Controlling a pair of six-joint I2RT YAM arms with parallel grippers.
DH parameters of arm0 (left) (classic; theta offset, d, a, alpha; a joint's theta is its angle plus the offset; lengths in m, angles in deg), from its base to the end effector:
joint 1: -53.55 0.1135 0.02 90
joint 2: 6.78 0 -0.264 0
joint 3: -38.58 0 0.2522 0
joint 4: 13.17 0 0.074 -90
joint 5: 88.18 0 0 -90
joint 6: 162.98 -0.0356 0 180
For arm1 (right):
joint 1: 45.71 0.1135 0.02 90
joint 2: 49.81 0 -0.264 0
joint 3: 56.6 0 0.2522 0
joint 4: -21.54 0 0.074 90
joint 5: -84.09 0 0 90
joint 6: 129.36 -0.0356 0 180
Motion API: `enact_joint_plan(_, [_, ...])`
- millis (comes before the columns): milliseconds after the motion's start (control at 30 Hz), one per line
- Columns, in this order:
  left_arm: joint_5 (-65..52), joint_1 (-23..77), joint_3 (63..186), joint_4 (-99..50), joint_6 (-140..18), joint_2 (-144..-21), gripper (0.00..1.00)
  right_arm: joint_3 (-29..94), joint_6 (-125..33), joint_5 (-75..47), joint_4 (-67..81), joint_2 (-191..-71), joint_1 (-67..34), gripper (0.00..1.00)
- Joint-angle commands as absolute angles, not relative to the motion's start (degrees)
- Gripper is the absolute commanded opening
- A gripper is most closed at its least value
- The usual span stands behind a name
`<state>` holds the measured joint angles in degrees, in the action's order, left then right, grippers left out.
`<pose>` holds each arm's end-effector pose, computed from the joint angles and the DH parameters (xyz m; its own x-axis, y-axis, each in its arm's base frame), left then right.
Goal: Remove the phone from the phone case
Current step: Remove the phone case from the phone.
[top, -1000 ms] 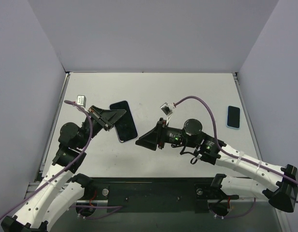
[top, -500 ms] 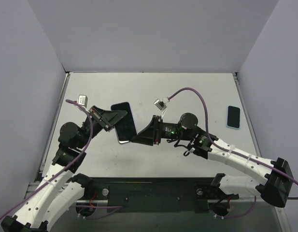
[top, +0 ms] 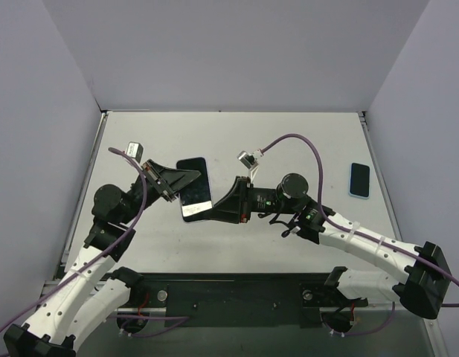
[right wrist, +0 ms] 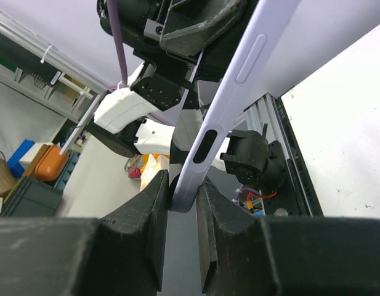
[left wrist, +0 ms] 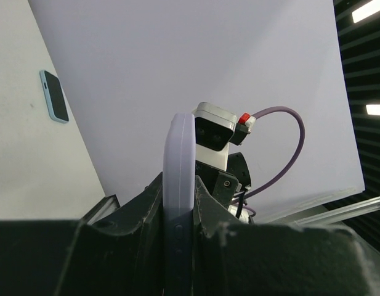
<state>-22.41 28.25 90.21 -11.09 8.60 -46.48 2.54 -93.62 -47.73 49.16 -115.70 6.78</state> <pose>0.1447 -0.0845 0.3600 -0.7096 -0.6624 -0.2404 0.3263 -0.0065 -0.9452 0.1374 0.2180 0.3606 -0.6611 0.1322 -0.7386 -0.7430 -0.2530 0.6197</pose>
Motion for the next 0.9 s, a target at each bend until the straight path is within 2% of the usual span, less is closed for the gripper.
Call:
enact_joint_plan(0, [-26.1, 28.4, 94.4, -1.1, 19.9, -48.1, 0.00, 2.6, -84.3, -52.8, 50.1, -114.7, 7.4, 0.04])
enact_joint_plan(100, [-26.7, 28.7, 93.7, 0.8, 23.0, -48.5, 0.00, 4.3, -78.8, -52.8, 42.4, -114.5, 7.8, 0.09])
enact_joint_plan(233, [-26.7, 28.8, 93.8, -0.6, 22.2, -48.3, 0.00, 5.6, -78.0, -52.3, 41.3, -114.6, 7.8, 0.10])
enact_joint_plan(433, [-27.5, 28.8, 93.3, -0.1, 24.4, -48.6, 0.00, 4.6, -77.9, -53.4, 43.1, -114.9, 8.3, 0.08])
enact_joint_plan(567, [-28.9, 28.9, 92.3, 3.7, 29.6, -49.5, 0.00, 3.7, -70.6, -53.6, 40.7, -113.3, 10.6, 0.00])
enact_joint_plan(633, [-28.8, 28.9, 91.4, 5.5, 33.2, -49.5, 0.00, 4.6, -61.4, -50.3, 33.3, -111.8, 13.0, 0.00])
enact_joint_plan(667, [-28.5, 28.9, 90.9, 6.0, 35.8, -49.5, 0.00, 5.6, -54.8, -45.5, 24.9, -111.3, 15.0, 0.00])
enact_joint_plan(733, [-28.2, 28.9, 89.9, 7.1, 38.8, -49.2, 0.00, 8.3, -46.9, -38.5, 17.1, -111.5, 17.5, 0.00])
enact_joint_plan(867, [-28.4, 28.9, 90.3, 3.9, 39.7, -48.3, 0.00, 9.9, -42.7, -29.0, 15.4, -112.6, 18.4, 0.00])
